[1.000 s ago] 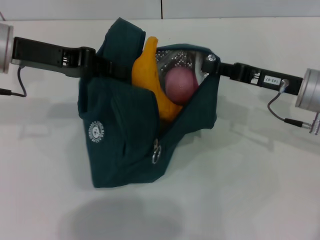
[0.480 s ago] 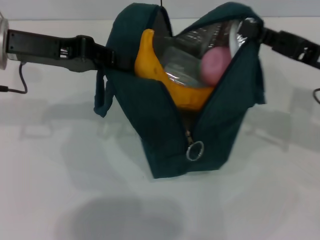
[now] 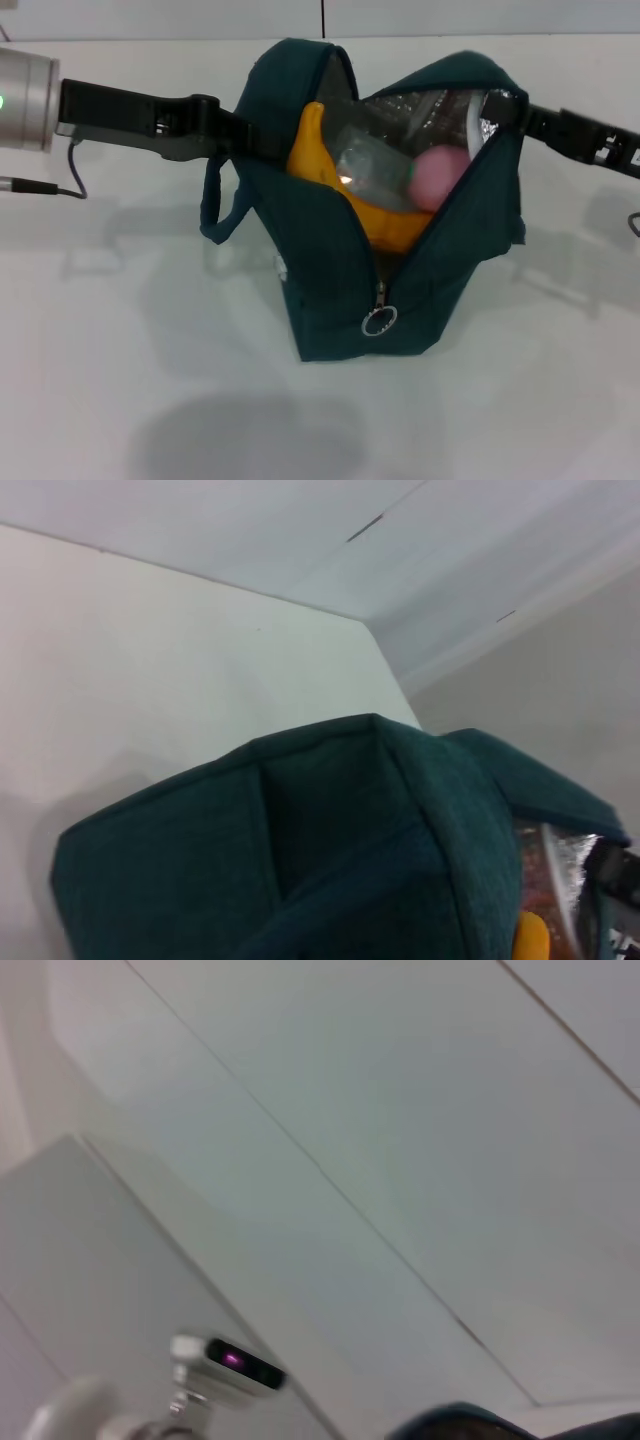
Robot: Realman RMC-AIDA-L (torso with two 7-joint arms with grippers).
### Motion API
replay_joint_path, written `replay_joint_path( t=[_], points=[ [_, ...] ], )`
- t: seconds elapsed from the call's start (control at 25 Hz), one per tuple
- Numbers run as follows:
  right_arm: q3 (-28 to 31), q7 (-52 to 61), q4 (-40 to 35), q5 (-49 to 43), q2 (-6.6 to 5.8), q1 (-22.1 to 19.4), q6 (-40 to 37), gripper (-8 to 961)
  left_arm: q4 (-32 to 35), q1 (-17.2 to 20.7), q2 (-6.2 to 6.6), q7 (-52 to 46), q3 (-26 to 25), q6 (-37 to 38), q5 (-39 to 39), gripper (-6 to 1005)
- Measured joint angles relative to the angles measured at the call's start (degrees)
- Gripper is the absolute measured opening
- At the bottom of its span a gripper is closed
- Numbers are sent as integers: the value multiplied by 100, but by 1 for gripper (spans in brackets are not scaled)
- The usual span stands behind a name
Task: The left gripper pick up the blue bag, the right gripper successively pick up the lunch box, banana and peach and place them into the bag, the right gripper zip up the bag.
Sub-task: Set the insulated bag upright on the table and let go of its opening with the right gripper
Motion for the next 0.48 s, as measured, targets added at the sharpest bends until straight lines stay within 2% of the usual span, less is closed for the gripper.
replay_joint_path(
  t=[0.12, 0.48],
  points=[
    [-42, -4, 9, -148, -18, 17, 245, 28, -25, -8, -41, 7, 104, -121, 51, 29],
    [-207, -49, 189, -439, 68, 385, 617, 27, -249, -68, -200, 115, 280, -404, -39, 29]
  ],
)
